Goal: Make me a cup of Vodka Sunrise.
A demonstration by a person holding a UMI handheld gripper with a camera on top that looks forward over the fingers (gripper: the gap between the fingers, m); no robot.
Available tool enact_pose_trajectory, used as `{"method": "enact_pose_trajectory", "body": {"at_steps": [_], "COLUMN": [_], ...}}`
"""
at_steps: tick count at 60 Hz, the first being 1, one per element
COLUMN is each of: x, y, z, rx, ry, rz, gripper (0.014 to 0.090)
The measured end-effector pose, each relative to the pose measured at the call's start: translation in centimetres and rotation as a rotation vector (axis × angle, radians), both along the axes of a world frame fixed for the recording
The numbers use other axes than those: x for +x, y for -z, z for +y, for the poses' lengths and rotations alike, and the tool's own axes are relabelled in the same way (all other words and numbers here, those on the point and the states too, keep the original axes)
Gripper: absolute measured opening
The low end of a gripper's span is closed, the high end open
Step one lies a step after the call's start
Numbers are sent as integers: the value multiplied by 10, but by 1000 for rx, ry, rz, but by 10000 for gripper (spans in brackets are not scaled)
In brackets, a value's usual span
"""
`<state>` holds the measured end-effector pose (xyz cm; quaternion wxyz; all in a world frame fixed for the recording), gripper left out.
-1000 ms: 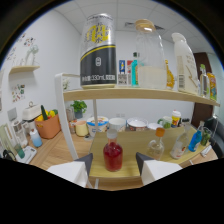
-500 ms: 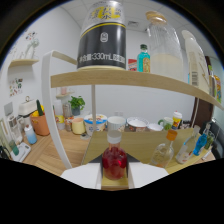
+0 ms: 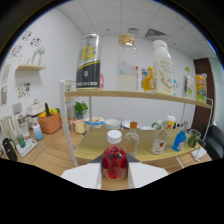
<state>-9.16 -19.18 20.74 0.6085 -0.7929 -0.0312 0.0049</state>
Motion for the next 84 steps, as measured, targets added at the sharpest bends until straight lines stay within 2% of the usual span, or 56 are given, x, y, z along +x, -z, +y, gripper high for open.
{"method": "enact_pose_trajectory", "body": {"at_steps": [14,28,49,67,74,84], "x": [31,42,56,76,78,78], "y": [50,53,30,-1,-5,-5], "z": [-29,-29,-11,-12,-9,-7], "rx": [-73,-109,-80,-15,8,-8], "ry": [18,62,133,118,108,112], "rz": [133,527,1317,1960,2105,2153], "gripper": [347,347,348,343,344,346]}}
